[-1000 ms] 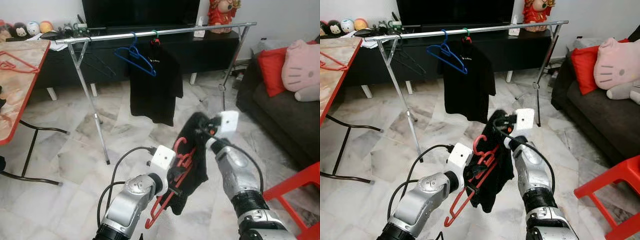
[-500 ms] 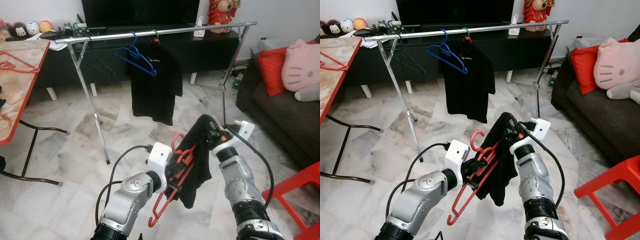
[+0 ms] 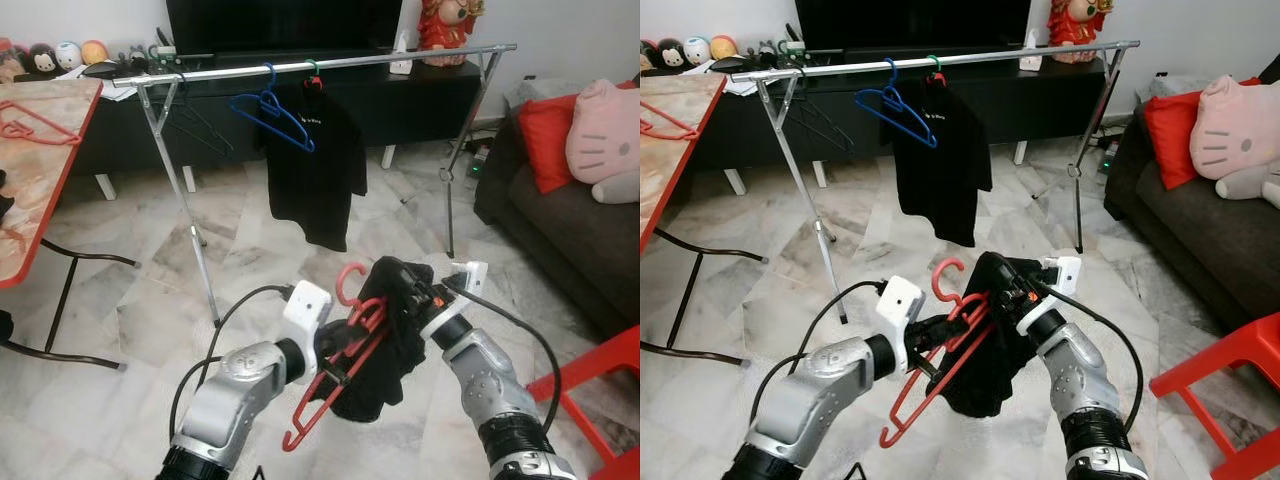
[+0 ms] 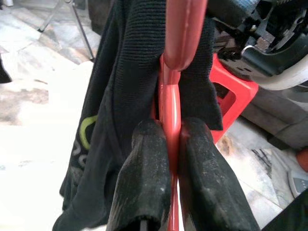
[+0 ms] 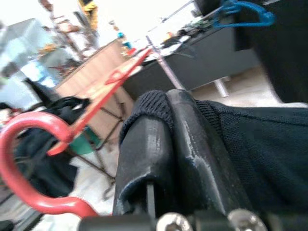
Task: Hang hanger
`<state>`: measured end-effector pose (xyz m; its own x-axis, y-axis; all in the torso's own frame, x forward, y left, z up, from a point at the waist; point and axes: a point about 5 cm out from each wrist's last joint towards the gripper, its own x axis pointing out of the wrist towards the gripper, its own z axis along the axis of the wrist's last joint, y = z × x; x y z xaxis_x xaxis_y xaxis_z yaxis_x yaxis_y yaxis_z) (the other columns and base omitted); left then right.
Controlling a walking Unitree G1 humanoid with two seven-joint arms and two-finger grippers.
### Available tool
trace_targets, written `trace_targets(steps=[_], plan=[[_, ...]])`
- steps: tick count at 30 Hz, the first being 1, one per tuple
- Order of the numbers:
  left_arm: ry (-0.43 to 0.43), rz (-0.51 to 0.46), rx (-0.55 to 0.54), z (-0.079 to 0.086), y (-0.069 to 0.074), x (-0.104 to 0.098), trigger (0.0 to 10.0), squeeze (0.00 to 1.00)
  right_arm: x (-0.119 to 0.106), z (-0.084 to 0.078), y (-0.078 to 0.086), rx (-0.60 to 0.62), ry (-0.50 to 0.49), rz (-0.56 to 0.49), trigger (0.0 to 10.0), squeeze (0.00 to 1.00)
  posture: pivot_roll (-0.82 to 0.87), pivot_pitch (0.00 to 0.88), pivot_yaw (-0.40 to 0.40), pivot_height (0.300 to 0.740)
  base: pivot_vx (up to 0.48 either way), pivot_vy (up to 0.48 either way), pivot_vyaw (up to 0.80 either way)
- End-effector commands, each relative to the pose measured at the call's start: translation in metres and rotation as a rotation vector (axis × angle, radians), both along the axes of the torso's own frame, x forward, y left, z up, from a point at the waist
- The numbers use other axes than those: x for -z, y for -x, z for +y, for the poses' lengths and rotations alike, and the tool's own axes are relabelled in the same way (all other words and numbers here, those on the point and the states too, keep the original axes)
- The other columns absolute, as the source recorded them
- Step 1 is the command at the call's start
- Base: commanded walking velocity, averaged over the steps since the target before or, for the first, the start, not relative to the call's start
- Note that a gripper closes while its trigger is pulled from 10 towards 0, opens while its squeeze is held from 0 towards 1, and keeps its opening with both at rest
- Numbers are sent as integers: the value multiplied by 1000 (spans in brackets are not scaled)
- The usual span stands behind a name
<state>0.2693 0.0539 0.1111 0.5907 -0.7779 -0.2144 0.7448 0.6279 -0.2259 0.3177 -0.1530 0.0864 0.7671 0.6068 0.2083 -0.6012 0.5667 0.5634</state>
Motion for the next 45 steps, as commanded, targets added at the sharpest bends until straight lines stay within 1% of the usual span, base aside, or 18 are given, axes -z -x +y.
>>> trace_targets(steps=[1, 3, 6, 8, 10, 11, 14, 16, 18, 19, 22, 25, 27, 28, 37, 39, 43, 45], plan=[[36, -11, 72, -5, 5, -8, 10000, 0, -14, 3, 0, -78, -23, -74, 10000, 0, 75, 0, -51, 716, 0, 0, 0], [31, -9, 97, -5, 6, -8, 10000, 0, -14, 5, 4, -135, -30, -89, 10000, 0, 75, 0, -51, 716, 0, 0, 0], [33, -6, 126, -4, 9, -8, 10000, 0, -14, 6, 6, -164, -36, -97, 10000, 0, 76, 0, -48, 716, 0, 0, 0], [33, -5, 177, -2, 14, -9, 10000, 0, -17, 7, 10, -232, -45, -117, 10000, 0, 76, 0, -47, 716, 0, 0, 0], [32, -10, 188, -1, 15, -10, 10000, 0, -18, 7, 12, -262, -47, -124, 10000, 0, 76, 0, -47, 716, 0, 0, 0], [36, -28, 158, 1, 11, -11, 10000, 0, -19, 7, 13, -273, -44, -125, 10000, 0, 76, 0, -47, 716, 0, 0, 0], [48, -47, 137, 3, 8, -14, 10000, 0, -18, 7, 14, -291, -40, -120, 10000, 0, 76, 0, -47, 716, 0, 0, 0], [73, -57, 125, 3, 6, -19, 10000, 0, -15, 8, 21, -347, -29, -115, 10000, 0, 76, 0, -47, 716, 0, 0, 0], [74, -63, 130, 3, 6, -20, 10000, 0, -14, 10, 26, -392, -17, -116, 10000, 0, 76, 0, -47, 716, 0, 0, 0], [71, -69, 117, 4, 4, -20, 10000, 0, -11, 11, 31, -426, 5, -114, 10000, 0, 76, 0, -47, 716, 0, 0, 0], [66, -74, 97, 5, 1, -20, 10000, 0, -10, 9, 36, -453, 17, -112, 10000, 0, 73, 0, -49, 716, 0, 0, 0], [63, -83, 36, 11, -5, -20, 10000, 0, -8, 0, 37, -414, 42, -96, 10000, 0, 70, 0, -51, 716, 0, 0, 0], [61, -84, 25, 12, -6, -20, 10000, 0, -8, -2, 37, -411, 41, -95, 10000, 0, 70, 0, -51, 716, 0, 0, 0], [56, -90, 0, 14, -9, -20, 10000, 0, -9, -8, 39, -405, 38, -95, 10000, 0, 69, 0, -50, 716, 0, 0, 0], [43, -100, -35, 20, -13, -19, 10000, 0, -14, -29, 43, -364, 73, -97, 10000, 0, 68, 0, -49, 716, 0, 0, 0], [44, -99, -37, 21, -13, -19, 10000, 0, -14, -30, 44, -367, 75, -97, 10000, 0, 65, 0, -49, 716, 0, 0, 0], [54, -93, -5, 16, -11, -19, 10000, 0, -13, -17, 48, -428, 71, -97, 10000, 0, 61, 0, -46, 716, 0, 0, 0], [56, -93, 3, 15, -11, -19, 10000, 0, -13, -15, 49, -436, 73, -98, 10000, 0, 61, 0, -46, 716, 0, 0, 0]])
